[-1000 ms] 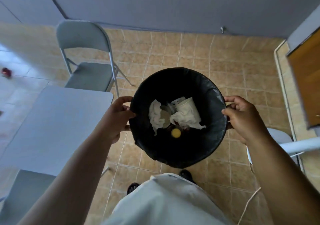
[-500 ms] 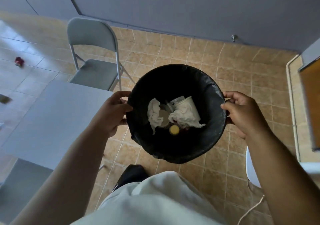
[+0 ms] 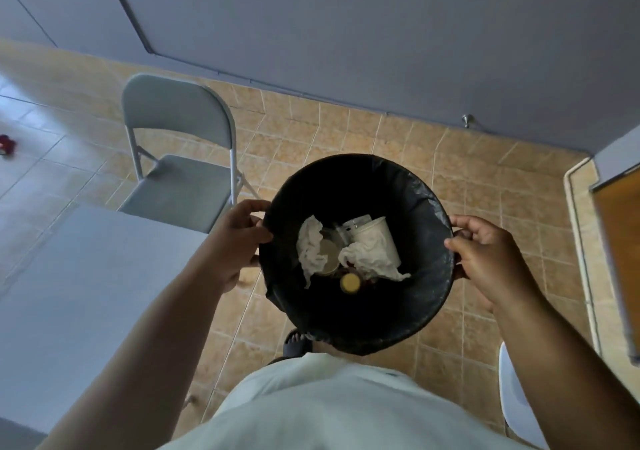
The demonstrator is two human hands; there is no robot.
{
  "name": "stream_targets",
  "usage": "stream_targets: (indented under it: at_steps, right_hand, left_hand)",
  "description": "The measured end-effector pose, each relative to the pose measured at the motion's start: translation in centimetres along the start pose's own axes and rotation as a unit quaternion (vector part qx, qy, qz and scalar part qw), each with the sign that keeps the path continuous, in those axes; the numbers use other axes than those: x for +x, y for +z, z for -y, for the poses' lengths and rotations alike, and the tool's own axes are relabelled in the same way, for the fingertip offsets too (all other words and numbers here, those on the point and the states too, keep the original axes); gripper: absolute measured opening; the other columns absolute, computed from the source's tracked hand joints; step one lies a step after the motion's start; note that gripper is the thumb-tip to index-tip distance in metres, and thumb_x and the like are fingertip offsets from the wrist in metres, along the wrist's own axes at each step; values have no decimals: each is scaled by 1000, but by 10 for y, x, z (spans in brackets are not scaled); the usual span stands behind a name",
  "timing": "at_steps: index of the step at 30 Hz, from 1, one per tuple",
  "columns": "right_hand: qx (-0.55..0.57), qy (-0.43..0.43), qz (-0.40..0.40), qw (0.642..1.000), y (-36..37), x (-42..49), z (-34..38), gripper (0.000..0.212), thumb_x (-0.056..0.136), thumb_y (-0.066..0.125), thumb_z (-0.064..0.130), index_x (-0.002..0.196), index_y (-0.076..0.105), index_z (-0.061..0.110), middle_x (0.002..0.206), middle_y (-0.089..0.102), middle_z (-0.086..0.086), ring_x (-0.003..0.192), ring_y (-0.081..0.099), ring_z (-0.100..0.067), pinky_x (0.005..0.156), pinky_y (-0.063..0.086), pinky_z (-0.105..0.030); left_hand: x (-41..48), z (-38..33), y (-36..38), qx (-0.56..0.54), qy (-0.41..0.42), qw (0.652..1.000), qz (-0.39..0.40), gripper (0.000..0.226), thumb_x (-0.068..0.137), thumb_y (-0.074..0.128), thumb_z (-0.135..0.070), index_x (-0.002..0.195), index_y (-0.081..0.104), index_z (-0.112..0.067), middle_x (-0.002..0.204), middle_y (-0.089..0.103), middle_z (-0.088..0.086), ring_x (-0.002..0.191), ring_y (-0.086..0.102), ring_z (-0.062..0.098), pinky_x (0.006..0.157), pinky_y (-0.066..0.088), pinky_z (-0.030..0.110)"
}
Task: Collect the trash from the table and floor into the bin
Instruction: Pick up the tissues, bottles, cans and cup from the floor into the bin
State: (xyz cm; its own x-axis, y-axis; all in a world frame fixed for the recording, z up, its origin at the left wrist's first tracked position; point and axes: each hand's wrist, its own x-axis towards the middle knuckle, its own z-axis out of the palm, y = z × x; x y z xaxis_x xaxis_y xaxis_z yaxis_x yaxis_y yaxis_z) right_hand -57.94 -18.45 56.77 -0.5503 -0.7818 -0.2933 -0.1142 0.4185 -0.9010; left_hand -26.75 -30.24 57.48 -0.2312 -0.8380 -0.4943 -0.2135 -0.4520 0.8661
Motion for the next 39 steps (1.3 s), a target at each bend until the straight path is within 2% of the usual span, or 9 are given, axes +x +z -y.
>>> stream_targets:
  at_steps: [5, 9, 13, 15, 18, 22, 27, 34, 39]
  right_hand:
    - [10, -3, -26, 1000, 32, 49, 26, 37, 93, 52, -6, 123, 62, 13, 67, 56, 0, 62, 59, -21, 51, 47, -32]
    - [23, 2, -41, 999, 53, 87, 44, 38, 93, 52, -6, 117, 63, 21, 64, 62, 6, 64, 61, -21, 53, 47, -33]
    - [27, 9, -43, 999, 62, 133, 59, 39, 92, 53, -5, 126, 61, 13, 79, 63, -3, 68, 62, -23, 55, 47, -33]
    - [27, 14, -39, 999, 67, 162, 65, 39, 91, 54, -4, 126, 62, 12, 83, 65, -5, 68, 62, -23, 55, 47, -33]
    - [30, 16, -19, 999, 74, 208, 72, 37, 91, 53, -4, 121, 64, 17, 83, 66, -4, 67, 63, -23, 55, 48, -33]
    - [24, 12, 20, 999, 80, 277, 76, 35, 91, 54, -3, 116, 65, 18, 80, 66, -5, 65, 62, -22, 55, 48, -33]
    - [1, 0, 64, 998, 80, 361, 97, 39, 89, 56, -3, 120, 64, 20, 75, 61, -6, 65, 60, -23, 54, 47, -35]
    - [-14, -48, 110, 993, 90, 460, 151, 47, 85, 57, -6, 121, 65, 24, 76, 56, 0, 66, 60, -19, 55, 49, -35]
    - [1, -48, 140, 989, 114, 506, 181, 50, 83, 54, -12, 103, 65, 32, 73, 53, 4, 63, 58, -14, 51, 48, -31]
  left_hand:
    - [62, -34, -20, 13, 10, 1000, 22, 43, 89, 47, 15, 115, 61, -16, 99, 53, 17, 96, 57, 34, 93, 48, 64]
    - [102, -58, -31, 7, 22, 999, 27, 43, 89, 47, 16, 110, 62, -19, 100, 53, 15, 93, 56, 32, 89, 51, 58]
    - [143, -74, -33, -13, 12, 999, 27, 42, 88, 48, 15, 112, 62, -17, 103, 55, 15, 94, 56, 31, 84, 52, 53]
    - [165, -83, -31, -16, 3, 1000, 21, 42, 88, 47, 15, 116, 61, -13, 104, 55, 15, 94, 56, 31, 86, 51, 56]
    - [199, -96, -26, -20, -13, 1000, 6, 43, 87, 48, 15, 117, 61, -13, 104, 55, 15, 94, 55, 31, 88, 50, 59]
    - [245, -115, -15, -24, -20, 999, -25, 45, 86, 48, 16, 112, 62, -18, 99, 52, 13, 92, 52, 28, 72, 51, 41]
    - [293, -153, 5, -32, -38, 996, -68, 45, 88, 47, 18, 113, 61, -16, 101, 52, 16, 94, 53, 30, 88, 50, 57]
    - [355, -203, 16, -79, -13, 990, -119, 43, 88, 46, 18, 110, 60, -16, 103, 52, 16, 96, 54, 30, 74, 51, 42]
    - [391, -227, 5, -90, -17, 987, -136, 42, 90, 47, 16, 108, 61, -19, 102, 53, 15, 95, 54, 31, 76, 53, 44]
